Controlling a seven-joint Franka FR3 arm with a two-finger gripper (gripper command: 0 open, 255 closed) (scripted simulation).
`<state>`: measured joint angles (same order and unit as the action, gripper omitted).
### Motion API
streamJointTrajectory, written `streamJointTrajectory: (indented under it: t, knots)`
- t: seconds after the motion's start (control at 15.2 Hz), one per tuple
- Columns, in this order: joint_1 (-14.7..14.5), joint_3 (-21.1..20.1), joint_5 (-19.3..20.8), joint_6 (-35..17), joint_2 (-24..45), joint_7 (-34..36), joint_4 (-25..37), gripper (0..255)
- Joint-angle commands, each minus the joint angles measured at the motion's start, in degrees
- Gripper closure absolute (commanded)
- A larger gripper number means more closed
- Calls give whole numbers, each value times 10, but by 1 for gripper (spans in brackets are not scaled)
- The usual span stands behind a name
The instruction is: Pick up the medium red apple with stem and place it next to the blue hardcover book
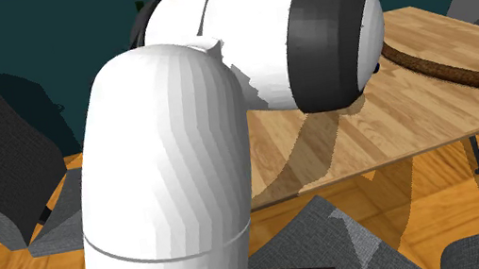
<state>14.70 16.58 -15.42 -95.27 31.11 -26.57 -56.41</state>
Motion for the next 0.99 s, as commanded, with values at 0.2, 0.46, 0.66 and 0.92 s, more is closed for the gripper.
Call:
streamJointTrajectory:
  t: [0.2,0.46,0.66,0.92]
  knots:
    - [7,-3,-7,-16,30,-5,13,255]
    - [-2,-2,-5,-56,17,-12,-41,255]
    - [-6,-2,-5,-83,10,-16,-75,255]
    - [-11,-2,-5,-116,5,-21,-114,255]
